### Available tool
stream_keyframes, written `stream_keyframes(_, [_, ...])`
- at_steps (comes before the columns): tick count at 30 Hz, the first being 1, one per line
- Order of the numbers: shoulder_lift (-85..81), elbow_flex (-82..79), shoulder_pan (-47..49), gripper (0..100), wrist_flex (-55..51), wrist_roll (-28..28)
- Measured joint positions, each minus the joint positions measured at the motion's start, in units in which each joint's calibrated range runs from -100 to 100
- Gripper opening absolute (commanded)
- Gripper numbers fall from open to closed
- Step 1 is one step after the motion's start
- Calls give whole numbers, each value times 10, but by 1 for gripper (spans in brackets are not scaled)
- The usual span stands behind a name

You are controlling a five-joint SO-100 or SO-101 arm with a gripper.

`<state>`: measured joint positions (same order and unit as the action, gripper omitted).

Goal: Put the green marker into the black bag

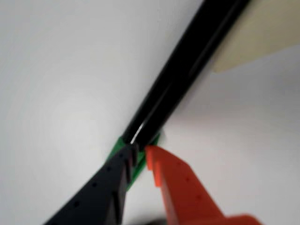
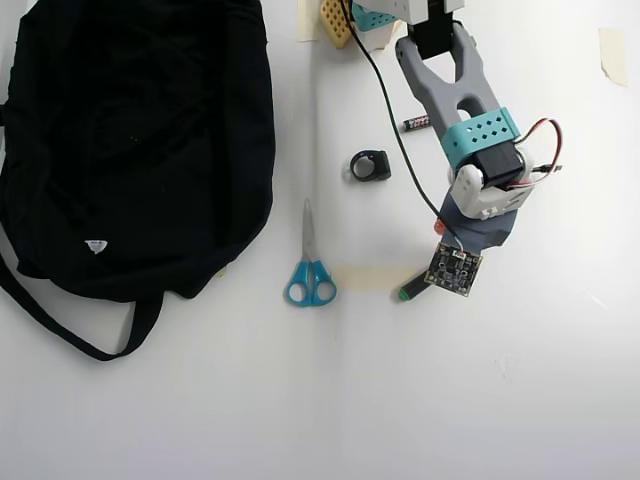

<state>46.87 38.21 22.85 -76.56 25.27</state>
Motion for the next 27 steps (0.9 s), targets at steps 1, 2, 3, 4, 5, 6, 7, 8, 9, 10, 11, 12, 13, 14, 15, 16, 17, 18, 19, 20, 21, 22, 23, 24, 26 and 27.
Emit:
stream_keyframes(1, [0, 11, -1, 2, -7, -4])
stream_keyframes(2, [0, 22, -2, 2, -15, -8])
stream_keyframes(3, [0, 33, -3, 2, -23, -11])
stream_keyframes(4, [0, 44, -2, 2, -31, -13])
stream_keyframes(5, [0, 56, -1, 2, -39, -15])
stream_keyframes(6, [0, 65, 0, 2, -46, -16])
stream_keyframes(7, [0, 73, 1, 2, -52, -17])
stream_keyframes(8, [0, 77, 1, 2, -55, -20])
stream_keyframes(9, [0, 79, 1, 2, -57, -20])
stream_keyframes(10, [0, 80, 1, 2, -58, -20])
stream_keyframes(11, [0, 80, 0, 2, -58, -20])
stream_keyframes(12, [0, 80, 1, 2, -58, -21])
stream_keyframes(13, [0, 81, 2, 2, -58, -21])
stream_keyframes(14, [0, 81, 4, 2, -58, -21])
stream_keyframes(15, [0, 81, 4, 2, -58, -21])
stream_keyframes(16, [0, 81, 4, 2, -58, -21])
stream_keyframes(17, [0, 81, 3, 2, -59, -21])
stream_keyframes(18, [0, 81, 2, 2, -62, -21])
stream_keyframes(19, [0, 81, 2, 2, -64, -21])
stream_keyframes(20, [0, 81, 2, 2, -66, -21])
stream_keyframes(21, [0, 81, 3, 2, -67, -21])
stream_keyframes(22, [0, 81, 4, 2, -67, -21])
stream_keyframes(23, [0, 81, 4, 2, -67, -24])
stream_keyframes(24, [0, 81, 3, 2, -67, -27])
stream_keyframes(26, [0, 81, 2, 2, -68, -29])
stream_keyframes(27, [0, 81, 2, 3, -68, -30])
